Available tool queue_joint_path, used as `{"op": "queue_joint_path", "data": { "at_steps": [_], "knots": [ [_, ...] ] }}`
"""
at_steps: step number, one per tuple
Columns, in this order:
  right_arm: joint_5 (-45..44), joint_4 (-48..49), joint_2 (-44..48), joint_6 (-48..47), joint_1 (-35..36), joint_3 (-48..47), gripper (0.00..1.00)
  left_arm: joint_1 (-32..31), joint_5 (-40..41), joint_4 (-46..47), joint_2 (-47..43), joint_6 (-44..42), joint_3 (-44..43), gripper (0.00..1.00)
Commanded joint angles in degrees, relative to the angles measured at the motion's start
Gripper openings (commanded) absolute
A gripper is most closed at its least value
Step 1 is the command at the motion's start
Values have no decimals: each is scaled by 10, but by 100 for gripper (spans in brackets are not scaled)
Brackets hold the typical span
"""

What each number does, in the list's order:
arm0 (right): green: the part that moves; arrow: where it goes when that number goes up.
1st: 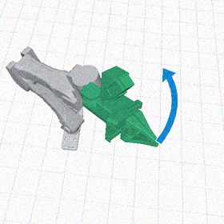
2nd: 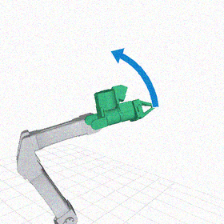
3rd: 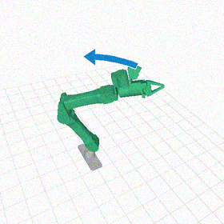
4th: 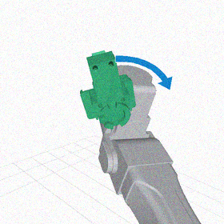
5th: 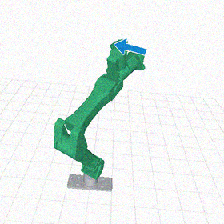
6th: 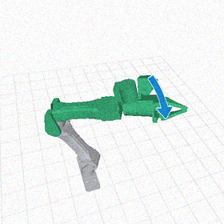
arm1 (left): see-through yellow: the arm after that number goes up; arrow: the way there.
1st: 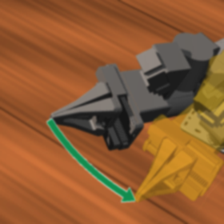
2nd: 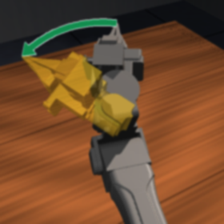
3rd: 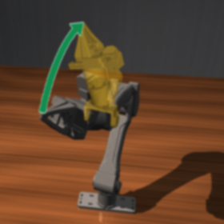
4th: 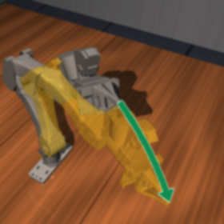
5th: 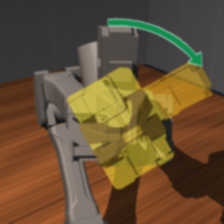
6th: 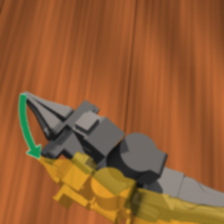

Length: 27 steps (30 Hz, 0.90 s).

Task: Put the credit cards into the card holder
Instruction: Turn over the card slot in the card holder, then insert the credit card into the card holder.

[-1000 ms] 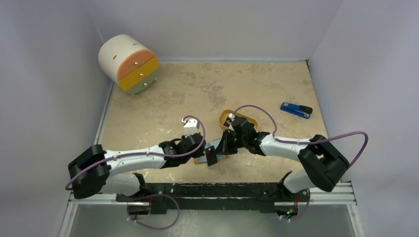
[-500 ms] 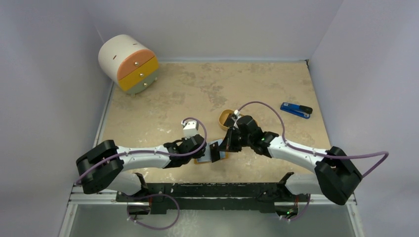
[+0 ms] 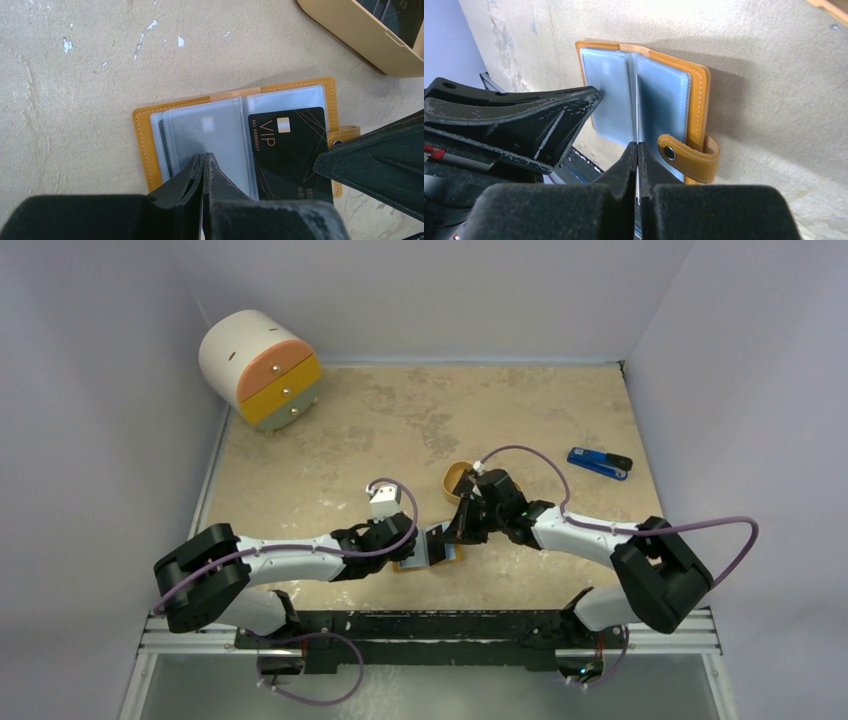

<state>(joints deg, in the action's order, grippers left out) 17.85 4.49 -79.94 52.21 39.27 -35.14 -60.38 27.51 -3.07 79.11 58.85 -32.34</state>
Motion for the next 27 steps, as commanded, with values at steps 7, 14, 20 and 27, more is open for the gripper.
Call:
{"op": "queue_joint_path", "data": {
  "at_steps": [7,14,20,27],
  "knots": [
    [34,87,-16,-26,-3,3,0,3,-1,-59,-9,5,9,0],
    [33,108,-26,-24,-5,17,0,3,2,-70,-15,5,6,0],
    [9,112,0,-8,-18,44,0,3,2,-71,-12,7,7,0],
    [19,131,-10,-5,-21,55,0,3,2,-71,-7,7,9,0]
  ]
}}
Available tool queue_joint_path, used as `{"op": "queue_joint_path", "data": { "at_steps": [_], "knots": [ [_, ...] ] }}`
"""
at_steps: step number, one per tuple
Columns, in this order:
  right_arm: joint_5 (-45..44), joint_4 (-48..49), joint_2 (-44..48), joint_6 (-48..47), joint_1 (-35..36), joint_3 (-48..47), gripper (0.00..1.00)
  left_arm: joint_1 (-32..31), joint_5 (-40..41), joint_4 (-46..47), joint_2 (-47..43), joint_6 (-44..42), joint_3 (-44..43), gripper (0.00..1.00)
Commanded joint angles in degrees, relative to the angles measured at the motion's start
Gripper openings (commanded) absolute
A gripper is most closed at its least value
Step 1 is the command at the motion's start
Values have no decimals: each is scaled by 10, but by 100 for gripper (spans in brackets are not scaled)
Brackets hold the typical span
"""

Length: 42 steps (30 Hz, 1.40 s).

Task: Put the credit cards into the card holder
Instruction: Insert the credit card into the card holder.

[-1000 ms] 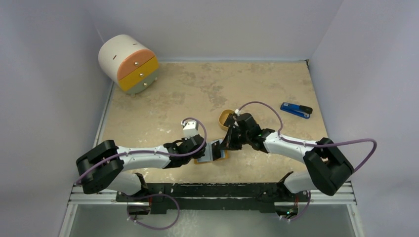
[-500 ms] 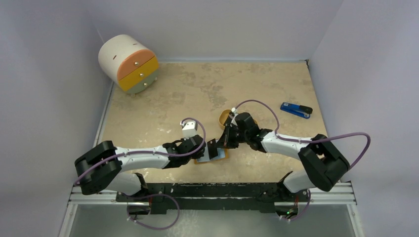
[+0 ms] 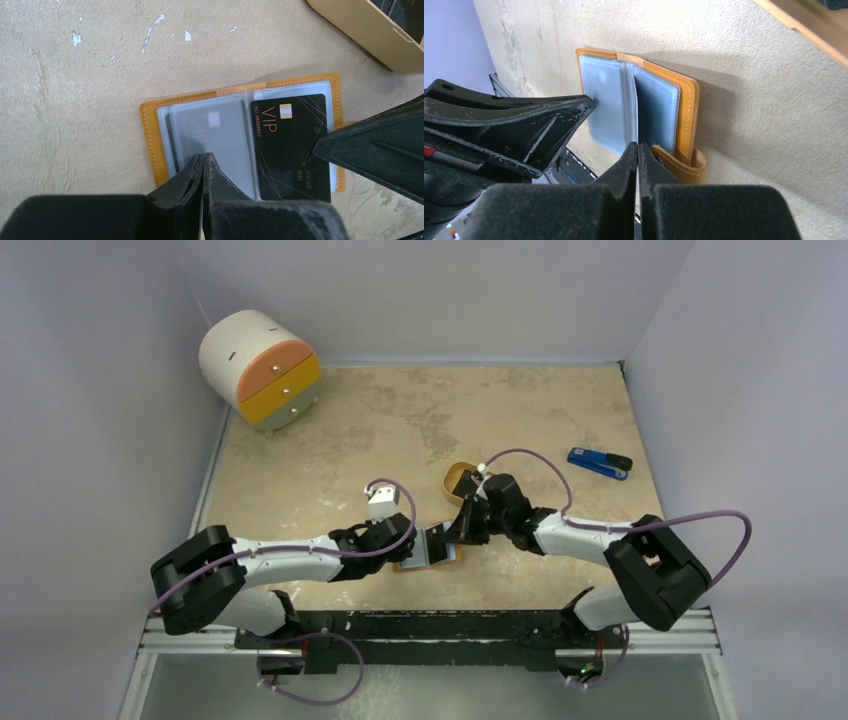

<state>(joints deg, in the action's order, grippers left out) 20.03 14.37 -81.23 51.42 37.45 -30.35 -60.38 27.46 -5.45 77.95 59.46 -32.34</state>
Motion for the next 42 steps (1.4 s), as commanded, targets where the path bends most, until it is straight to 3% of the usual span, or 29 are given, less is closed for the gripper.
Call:
{"op": "queue_joint_path", "data": {
  "at_steps": [1,35,42],
  "knots": [
    [1,36,1,2,-2,7,0,3,1,-47,5,0,9,0],
    [47,117,-53,15,-2,36,0,3,0,-47,8,4,11,0],
    [45,193,-92,47,-1,45,0,3,1,-57,-6,7,7,1]
  ]
}}
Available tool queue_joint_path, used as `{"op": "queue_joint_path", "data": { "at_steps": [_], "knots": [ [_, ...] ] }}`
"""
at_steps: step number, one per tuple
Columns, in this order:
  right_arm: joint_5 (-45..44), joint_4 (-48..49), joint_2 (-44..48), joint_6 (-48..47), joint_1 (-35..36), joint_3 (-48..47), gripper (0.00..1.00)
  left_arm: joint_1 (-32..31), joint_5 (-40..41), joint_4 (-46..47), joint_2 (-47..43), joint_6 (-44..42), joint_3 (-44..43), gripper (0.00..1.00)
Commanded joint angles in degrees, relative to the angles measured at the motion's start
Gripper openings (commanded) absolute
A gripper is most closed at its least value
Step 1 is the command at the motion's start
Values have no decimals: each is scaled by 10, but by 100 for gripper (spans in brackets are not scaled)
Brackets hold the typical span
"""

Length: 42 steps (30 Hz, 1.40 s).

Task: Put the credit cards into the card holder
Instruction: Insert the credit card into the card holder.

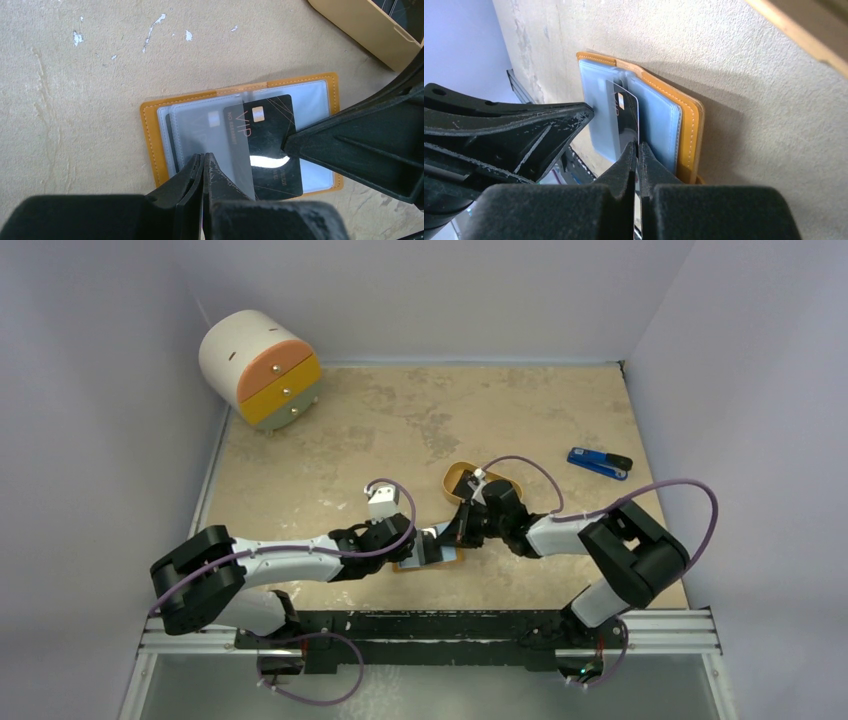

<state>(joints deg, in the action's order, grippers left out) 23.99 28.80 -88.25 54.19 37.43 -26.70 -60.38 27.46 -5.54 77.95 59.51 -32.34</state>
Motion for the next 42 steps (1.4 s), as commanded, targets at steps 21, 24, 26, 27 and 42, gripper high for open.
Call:
{"op": "queue_joint_path", "data": {
  "at_steps": [21,24,26,27,42],
  "knots": [
    [11,53,-57,27,22,-30,0,3,5,-72,-27,-1,0,3],
    [13,48,-62,26,27,-39,0,4,3,-70,-26,-2,0,3],
    [13,40,-66,23,34,-50,0,3,2,-71,-26,-3,1,3],
    [12,35,-67,21,37,-54,0,3,3,-72,-27,-2,0,3],
    [-14,-37,-26,-4,41,-71,35,4,50,-153,-137,26,20,9]
  ]
}}
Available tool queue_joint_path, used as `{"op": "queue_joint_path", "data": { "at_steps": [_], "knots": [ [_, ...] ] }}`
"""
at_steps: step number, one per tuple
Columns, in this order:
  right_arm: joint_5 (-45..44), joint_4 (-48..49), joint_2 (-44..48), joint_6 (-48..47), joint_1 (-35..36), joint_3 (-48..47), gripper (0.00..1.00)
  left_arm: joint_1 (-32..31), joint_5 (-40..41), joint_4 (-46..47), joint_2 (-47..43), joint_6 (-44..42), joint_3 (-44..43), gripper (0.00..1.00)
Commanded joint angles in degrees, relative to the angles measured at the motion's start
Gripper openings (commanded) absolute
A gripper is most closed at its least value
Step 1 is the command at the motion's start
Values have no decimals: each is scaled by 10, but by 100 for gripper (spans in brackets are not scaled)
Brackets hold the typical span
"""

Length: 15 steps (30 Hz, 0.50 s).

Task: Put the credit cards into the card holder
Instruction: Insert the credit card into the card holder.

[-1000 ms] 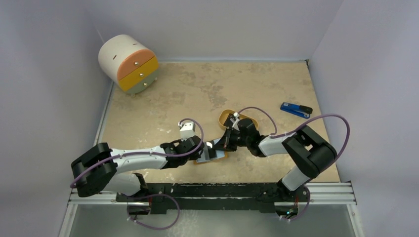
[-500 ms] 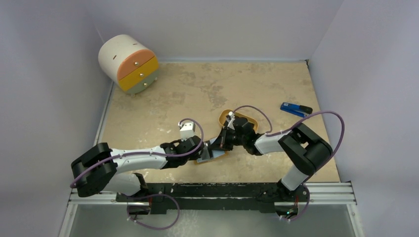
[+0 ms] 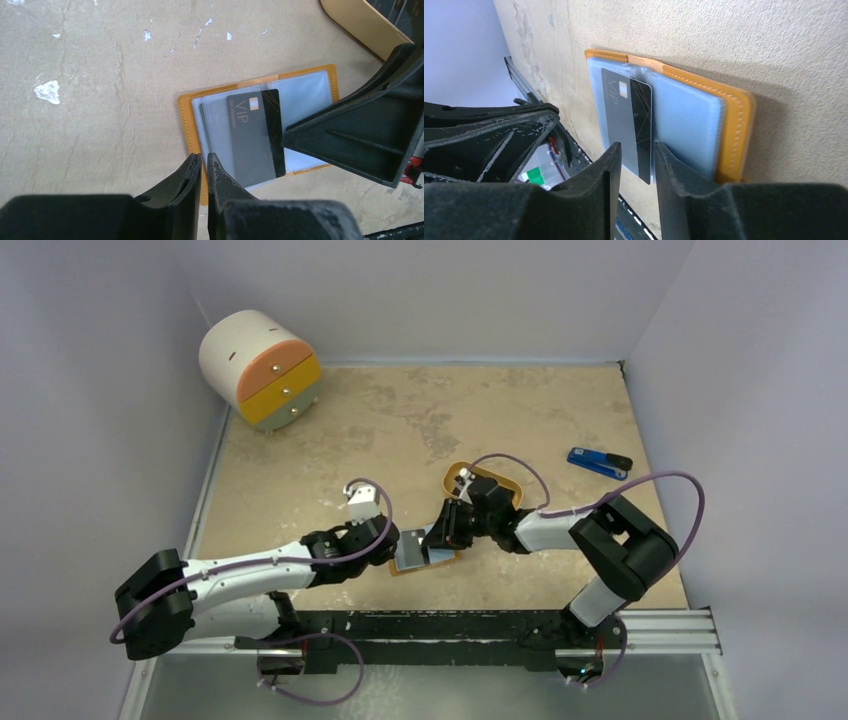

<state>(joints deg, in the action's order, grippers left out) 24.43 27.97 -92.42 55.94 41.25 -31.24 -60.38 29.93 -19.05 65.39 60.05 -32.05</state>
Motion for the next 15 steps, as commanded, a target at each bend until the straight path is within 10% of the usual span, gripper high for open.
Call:
{"op": "queue_joint_path", "data": {
  "at_steps": [1,15],
  "knots": [
    [-21,-35,16,-23,4,-30,37,4,29,-17,-8,24,20,8],
    [-39,-91,-4,-45,26,-78,43,10,19,34,52,26,39,2]
  ]
}}
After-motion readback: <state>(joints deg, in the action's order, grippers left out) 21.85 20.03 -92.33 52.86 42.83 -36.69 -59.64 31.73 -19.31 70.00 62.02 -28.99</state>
